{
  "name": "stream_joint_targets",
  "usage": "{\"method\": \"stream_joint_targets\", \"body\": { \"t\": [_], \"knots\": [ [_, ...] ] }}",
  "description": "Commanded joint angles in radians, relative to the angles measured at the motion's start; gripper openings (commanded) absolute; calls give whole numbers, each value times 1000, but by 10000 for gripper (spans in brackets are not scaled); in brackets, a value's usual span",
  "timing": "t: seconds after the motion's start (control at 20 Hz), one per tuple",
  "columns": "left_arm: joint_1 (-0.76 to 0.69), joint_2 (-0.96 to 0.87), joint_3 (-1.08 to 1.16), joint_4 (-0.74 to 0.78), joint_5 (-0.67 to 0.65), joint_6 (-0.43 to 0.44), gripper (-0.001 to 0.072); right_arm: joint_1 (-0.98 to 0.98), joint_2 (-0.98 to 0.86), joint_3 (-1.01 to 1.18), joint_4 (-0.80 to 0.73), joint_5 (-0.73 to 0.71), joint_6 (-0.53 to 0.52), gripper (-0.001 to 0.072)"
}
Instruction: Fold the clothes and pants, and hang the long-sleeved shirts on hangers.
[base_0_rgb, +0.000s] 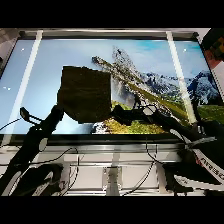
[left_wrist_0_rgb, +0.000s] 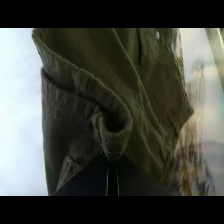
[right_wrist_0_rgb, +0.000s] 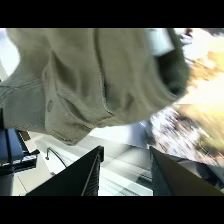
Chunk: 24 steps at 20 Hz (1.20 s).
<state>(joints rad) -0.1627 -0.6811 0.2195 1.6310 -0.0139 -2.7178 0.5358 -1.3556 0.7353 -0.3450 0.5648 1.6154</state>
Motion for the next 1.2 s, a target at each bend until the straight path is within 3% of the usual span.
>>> {"method": "stream_joint_targets", "body": {
  "t": [0.0,0.15,0.45,0.55,0.6,0.65,0.95,1.0,1.05,1.15],
  "knots": [
    [-68,5,12,23,-29,33,12,19,42,-76,62,-53,21,344],
    [-114,5,12,23,-56,37,12,68,19,-76,150,-156,22,351],
    [-129,20,12,23,-66,42,12,74,-42,-75,243,-208,22,351],
    [-129,43,12,23,-66,80,12,74,-56,-72,243,-229,22,353],
    [-129,56,12,23,-66,90,13,74,-65,-66,242,-245,21,381],
    [-129,71,12,23,-66,90,12,74,-74,-57,239,-253,21,457],
    [-129,114,12,23,-81,90,12,74,-161,29,233,-268,21,444],
    [-129,114,12,23,-92,90,12,74,-161,31,232,-269,21,346],
    [-129,114,12,23,-102,90,12,74,-159,31,230,-265,21,68],
    [-129,114,12,23,-126,90,13,74,-158,33,226,-256,21,34]
  ]
}}
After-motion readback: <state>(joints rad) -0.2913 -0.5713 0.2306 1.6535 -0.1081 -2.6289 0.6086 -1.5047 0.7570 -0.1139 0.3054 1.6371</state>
